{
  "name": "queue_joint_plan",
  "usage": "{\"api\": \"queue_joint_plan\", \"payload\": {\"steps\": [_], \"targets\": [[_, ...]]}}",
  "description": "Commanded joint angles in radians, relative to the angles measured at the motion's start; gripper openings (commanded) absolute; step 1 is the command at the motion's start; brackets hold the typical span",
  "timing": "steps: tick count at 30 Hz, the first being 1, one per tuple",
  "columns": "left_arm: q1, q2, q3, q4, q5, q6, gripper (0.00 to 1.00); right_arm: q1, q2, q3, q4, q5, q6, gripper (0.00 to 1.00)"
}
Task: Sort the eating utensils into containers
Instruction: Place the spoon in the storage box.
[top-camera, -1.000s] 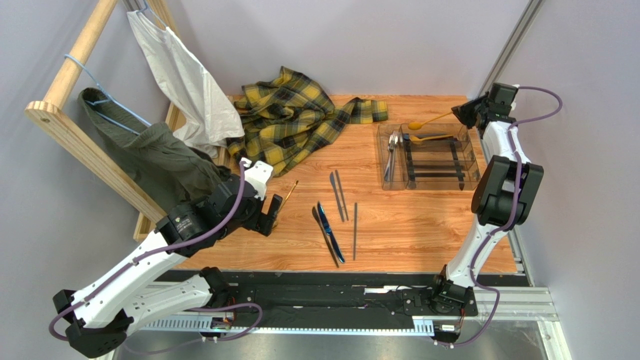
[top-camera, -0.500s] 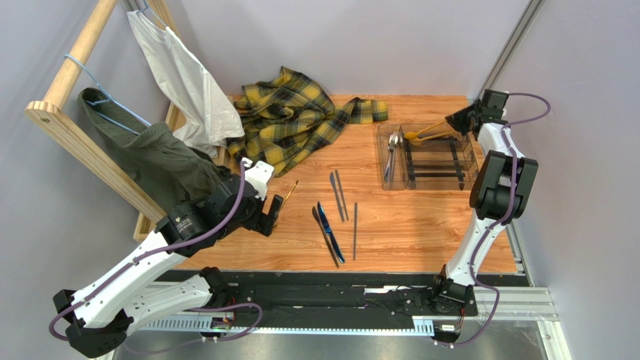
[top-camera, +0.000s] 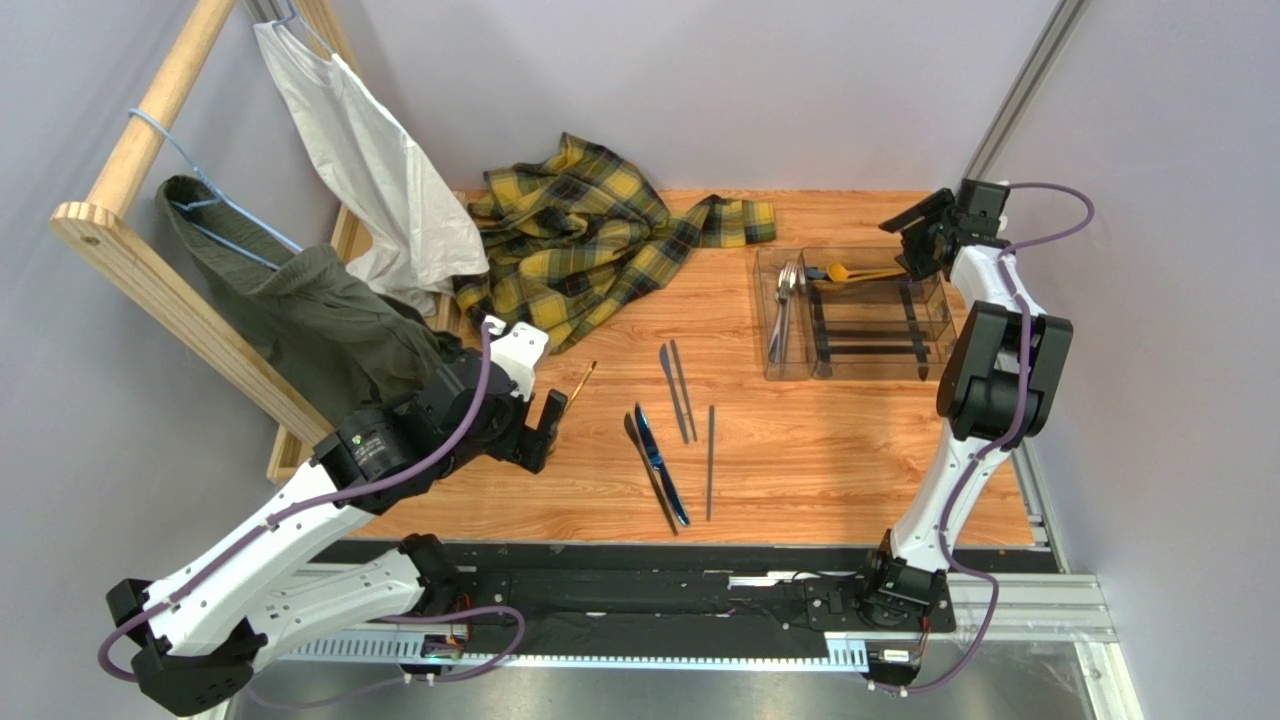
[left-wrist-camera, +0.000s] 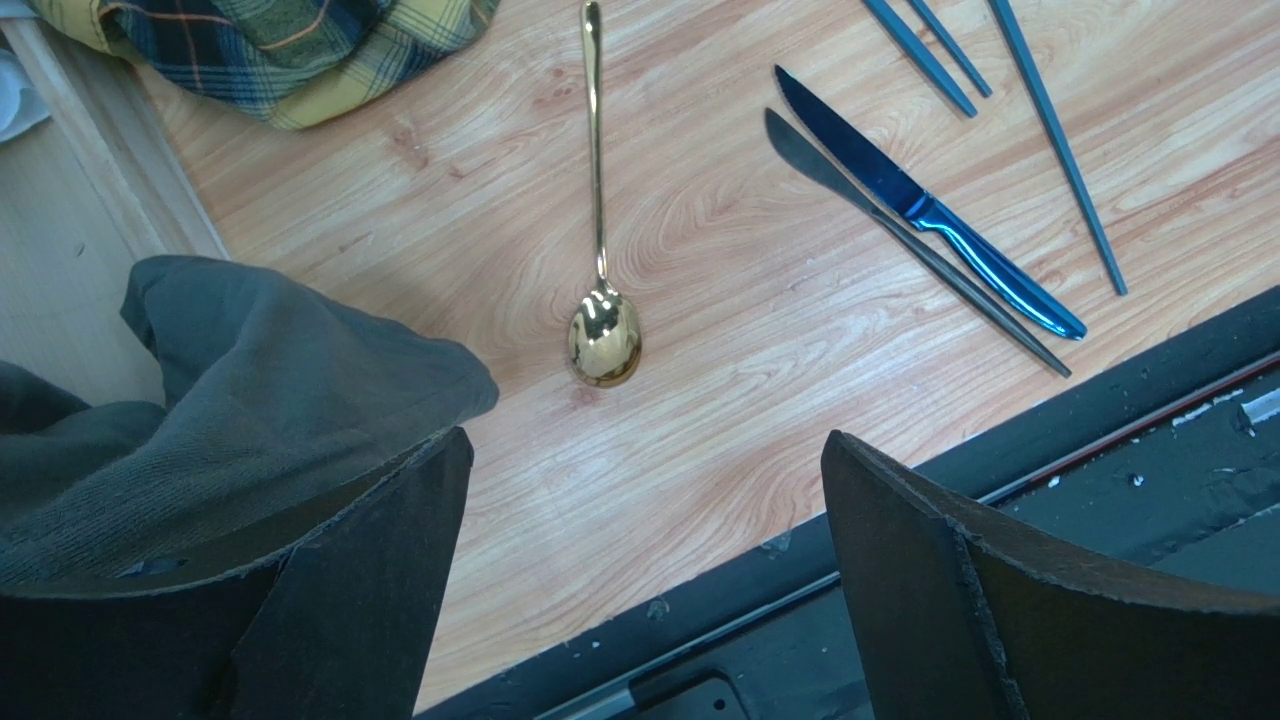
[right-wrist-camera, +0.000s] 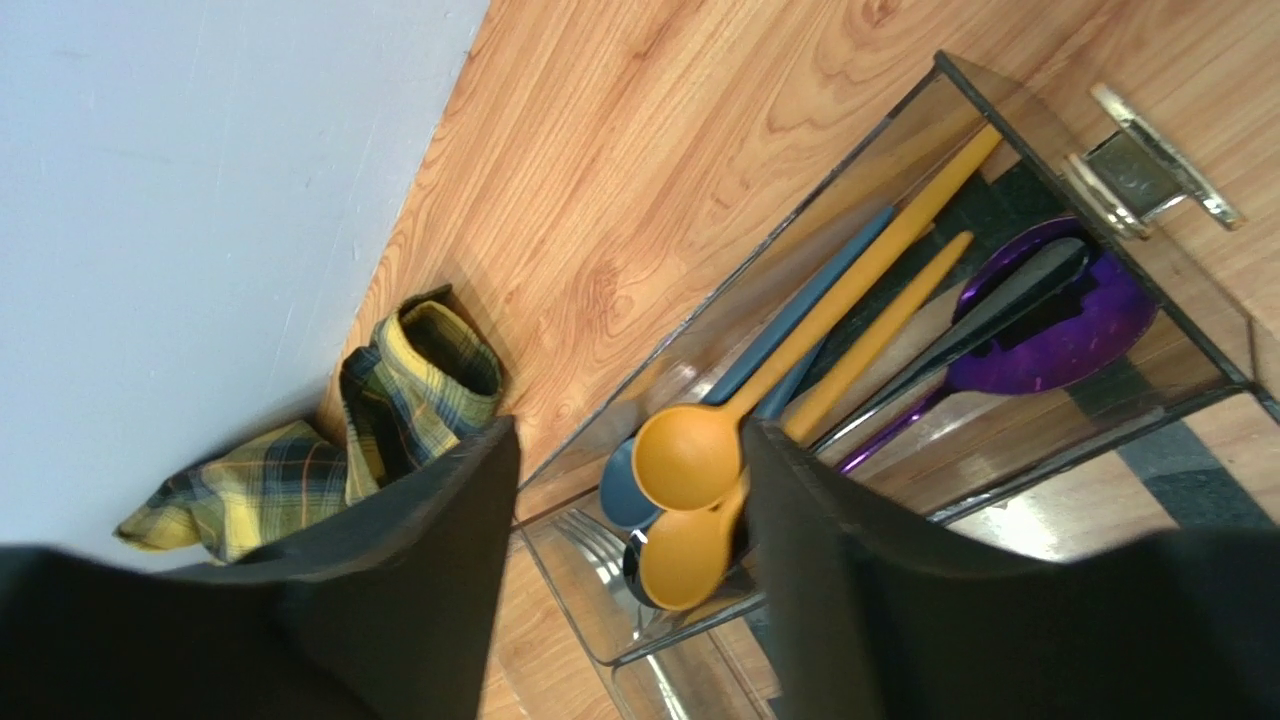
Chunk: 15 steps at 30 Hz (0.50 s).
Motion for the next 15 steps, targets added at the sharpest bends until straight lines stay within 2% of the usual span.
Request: {"api": "queue_joint_plan", "payload": {"steps": [1, 4, 8, 15], "targets": [[-0.001, 0.001, -0.005, 0.027, 0.012, 0.025, 0.96, 0.003, -0.155, -0.040, 0.023, 0.097, 0.005, 0.72], [-0.001, 0.003, -0.003, 0.027, 0.012, 0.025, 0.96, 0.007, -0.244, -0.071, 0.032, 0.171, 0.020, 0.84], [-0.001, 0.006, -0.003, 0.027, 0.011, 0.025, 0.96, 0.009, -0.330, -0.088, 0.071, 0.156, 0.052, 0.85], [-0.001, 0.011, -0.005, 0.024, 0.002, 0.023, 0.96, 0.053, -0.447, -0.157, 0.152, 0.044, 0.112, 0.84]]}}
